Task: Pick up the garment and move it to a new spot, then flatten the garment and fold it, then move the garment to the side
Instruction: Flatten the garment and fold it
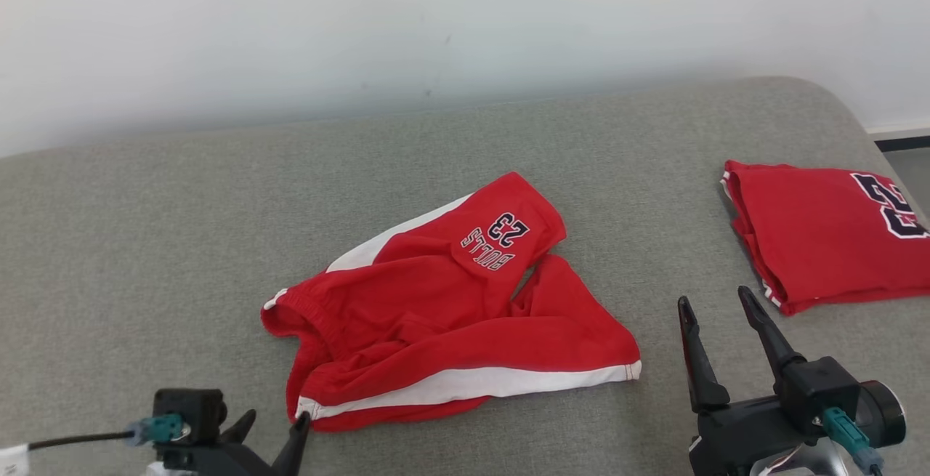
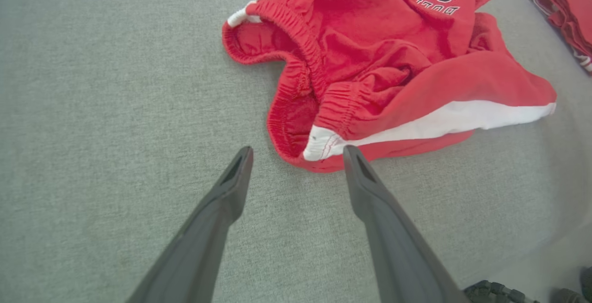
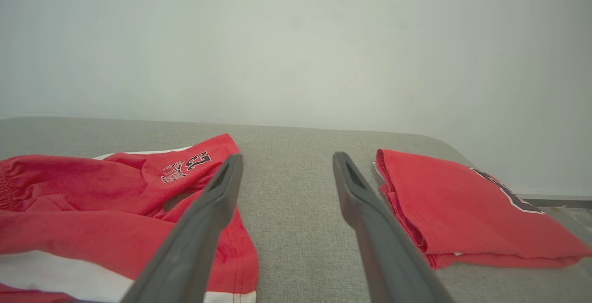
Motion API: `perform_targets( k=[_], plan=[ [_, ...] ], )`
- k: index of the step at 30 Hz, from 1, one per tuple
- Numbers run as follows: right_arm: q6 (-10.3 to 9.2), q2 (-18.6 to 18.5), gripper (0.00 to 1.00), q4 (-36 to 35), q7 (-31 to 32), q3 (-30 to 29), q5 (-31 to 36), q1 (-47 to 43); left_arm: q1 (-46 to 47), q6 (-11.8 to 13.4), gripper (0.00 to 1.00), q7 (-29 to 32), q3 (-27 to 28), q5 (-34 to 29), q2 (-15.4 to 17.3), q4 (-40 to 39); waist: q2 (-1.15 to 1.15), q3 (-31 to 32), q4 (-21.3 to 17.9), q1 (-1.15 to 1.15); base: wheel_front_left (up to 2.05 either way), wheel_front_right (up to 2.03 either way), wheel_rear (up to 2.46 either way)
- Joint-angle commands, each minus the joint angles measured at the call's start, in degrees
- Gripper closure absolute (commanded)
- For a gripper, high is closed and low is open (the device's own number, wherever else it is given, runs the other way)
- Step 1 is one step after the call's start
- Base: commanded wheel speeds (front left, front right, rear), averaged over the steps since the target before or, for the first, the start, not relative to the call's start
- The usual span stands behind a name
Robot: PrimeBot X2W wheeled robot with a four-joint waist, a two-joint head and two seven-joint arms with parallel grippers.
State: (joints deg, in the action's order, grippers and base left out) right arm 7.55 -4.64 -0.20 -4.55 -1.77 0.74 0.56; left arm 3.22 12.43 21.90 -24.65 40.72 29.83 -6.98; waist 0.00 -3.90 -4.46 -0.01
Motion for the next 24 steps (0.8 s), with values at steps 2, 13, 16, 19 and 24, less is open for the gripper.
perform_targets(
  k=[2, 13, 16, 19, 24],
  plan=[
    [-0.16, -0.6, 0.0, -0.3, 0.7, 0.2, 0.1, 0.0, 1.6, -1.4, 0.0, 0.9, -1.2, -1.3, 0.7, 1.0, 0.0, 0.0, -0.7, 0.01, 0.0, 0.0, 0.0],
    [-0.16, -1.9, 0.0, 0.9, 3.4, 2.7, -2.0, 0.9, 6.2, -5.5, 0.0, 2.6, -3.3, -0.4, 0.7, 7.9, 0.0, -1.4, -2.3, 0.01, 0.0, 0.0, 0.0],
    [-0.16, -1.8, 0.0, 1.1, 3.1, 2.9, -2.2, 1.3, 6.7, -7.0, 0.01, 2.9, -3.8, 0.0, 1.2, 8.3, 0.0, -1.8, -2.4, 0.01, 0.0, 0.0, 0.0],
    [-0.16, -1.6, 0.0, 1.4, 2.9, 2.9, -2.3, 1.3, 7.1, -8.4, 0.39, 3.0, -4.2, 0.1, 1.5, 8.7, 0.0, -2.1, -2.3, 0.01, 0.0, 0.0, 0.0],
    [-0.16, -1.4, 0.0, 1.8, 2.5, 3.1, -2.5, 1.7, 7.6, -9.6, 1.0, 3.7, -4.6, 0.7, 1.8, 8.9, 0.0, -2.5, -2.2, 0.01, 0.0, 0.0, 0.0]
  ],
)
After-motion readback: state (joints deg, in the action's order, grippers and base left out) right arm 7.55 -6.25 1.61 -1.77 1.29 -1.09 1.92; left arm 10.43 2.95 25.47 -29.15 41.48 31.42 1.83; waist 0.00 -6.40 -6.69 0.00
